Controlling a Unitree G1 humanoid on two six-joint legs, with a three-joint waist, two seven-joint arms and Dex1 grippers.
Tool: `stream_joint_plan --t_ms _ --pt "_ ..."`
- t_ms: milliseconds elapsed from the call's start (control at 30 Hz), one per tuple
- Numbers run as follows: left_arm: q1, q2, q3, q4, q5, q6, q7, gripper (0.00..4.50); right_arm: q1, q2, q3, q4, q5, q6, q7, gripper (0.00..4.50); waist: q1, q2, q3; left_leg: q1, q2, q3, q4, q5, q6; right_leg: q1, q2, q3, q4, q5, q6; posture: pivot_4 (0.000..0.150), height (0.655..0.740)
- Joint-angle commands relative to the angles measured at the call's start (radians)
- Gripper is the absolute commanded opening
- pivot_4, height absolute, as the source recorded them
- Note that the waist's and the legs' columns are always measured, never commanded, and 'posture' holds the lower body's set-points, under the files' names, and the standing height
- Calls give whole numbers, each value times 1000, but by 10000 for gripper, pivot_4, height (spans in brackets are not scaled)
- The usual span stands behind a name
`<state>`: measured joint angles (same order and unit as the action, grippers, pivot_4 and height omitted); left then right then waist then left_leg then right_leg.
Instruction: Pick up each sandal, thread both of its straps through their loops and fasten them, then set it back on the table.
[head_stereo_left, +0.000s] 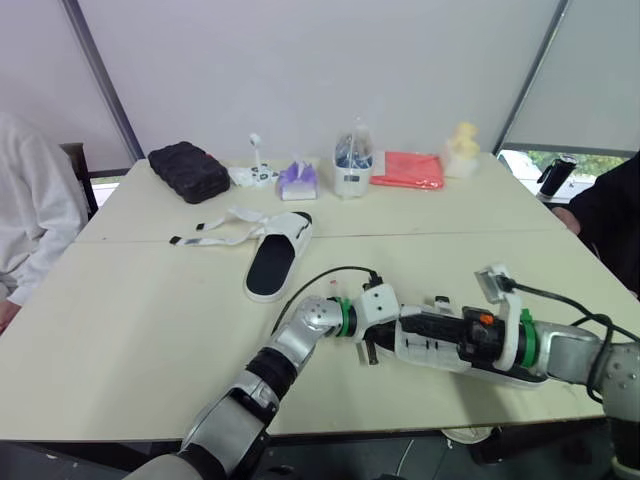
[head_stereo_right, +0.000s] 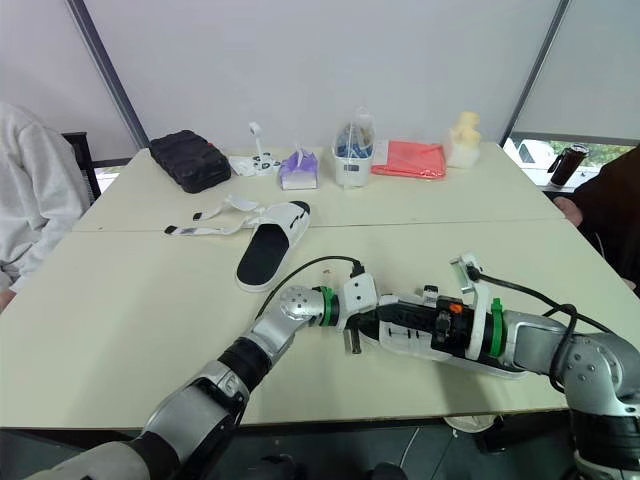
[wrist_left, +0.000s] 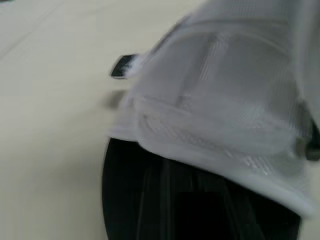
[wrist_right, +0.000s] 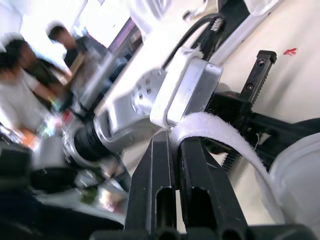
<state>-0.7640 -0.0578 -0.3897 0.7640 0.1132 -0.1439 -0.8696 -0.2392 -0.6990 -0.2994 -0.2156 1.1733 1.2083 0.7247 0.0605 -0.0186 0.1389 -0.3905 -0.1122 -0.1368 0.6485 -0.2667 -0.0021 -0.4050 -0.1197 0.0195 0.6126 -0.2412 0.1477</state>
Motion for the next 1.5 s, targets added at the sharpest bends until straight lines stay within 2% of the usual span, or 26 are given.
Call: stream_joint_plan --t_ms 33,233,433,700,800,933,1067,1167,1300,1367,1500 --pt "21 -8 -51 42 44 9 -10 0 -58 25 -51 68 -32 -53 -84 120 -5 0 0 0 0 0 0 0 0 0 0 0 0 1 -1 1500 7400" --pt "21 -7 -46 43 48 9 -6 0 -110 73 -87 158 -30 -58 -168 120 -21 0 0 3 0 0 2 1 0 4 1 0 0 1 -1 1500 7400" --pt "23 -6 -45 39 48 12 -5 0 -99 69 -101 167 -30 -54 -178 120 -23 0 0 3 1 1 1 1 0 2 1 0 1 1 -1 1500 7400" --pt "21 -9 -43 46 45 9 -10 0 -143 50 -37 208 -104 -53 -174 120 -25 0 0 3 1 1 1 1 0 2 1 1 1 1 -1 1500 7400" --pt "19 -9 -41 47 46 7 -6 0 -147 31 -8 215 -139 -47 -153 10014 -24 0 0 3 1 1 1 1 0 2 1 1 1 1 -1 1500 7400" --pt "19 -5 -36 47 46 8 -2 0 -187 -9 -43 210 -134 -52 -100 29856 -23 1 0 3 1 1 1 1 0 2 1 0 1 1 -1 1500 7400" --pt "21 -1 -34 45 46 9 -1 0 -275 -101 -63 216 -134 -83 10 29856 -22 4 1 1 0 1 0 1 0 -1 1 0 1 1 -1 1500 7400" --pt "24 2 -34 41 45 9 -2 0 -349 -156 -31 253 -187 -140 87 29856 -23 3 1 1 1 1 0 1 0 -1 1 0 1 1 -1 1500 7400" --pt "28 5 -34 36 45 9 -3 0 -390 -222 176 305 -433 -339 215 29856 -24 3 1 1 0 1 0 0 0 0 1 0 1 1 -1 1500 7400" --pt "30 4 -36 34 45 11 -3 0 -423 -214 288 385 -543 -432 296 29856 -26 3 1 1 1 1 0 0 0 0 1 0 1 1 -1 1500 7400" --pt "34 5 -36 28 46 15 2 0 -486 -182 372 529 -641 -515 399 29856 -25 4 2 1 1 2 0 1 -1 -1 1 0 1 1 -1 1500 7400"
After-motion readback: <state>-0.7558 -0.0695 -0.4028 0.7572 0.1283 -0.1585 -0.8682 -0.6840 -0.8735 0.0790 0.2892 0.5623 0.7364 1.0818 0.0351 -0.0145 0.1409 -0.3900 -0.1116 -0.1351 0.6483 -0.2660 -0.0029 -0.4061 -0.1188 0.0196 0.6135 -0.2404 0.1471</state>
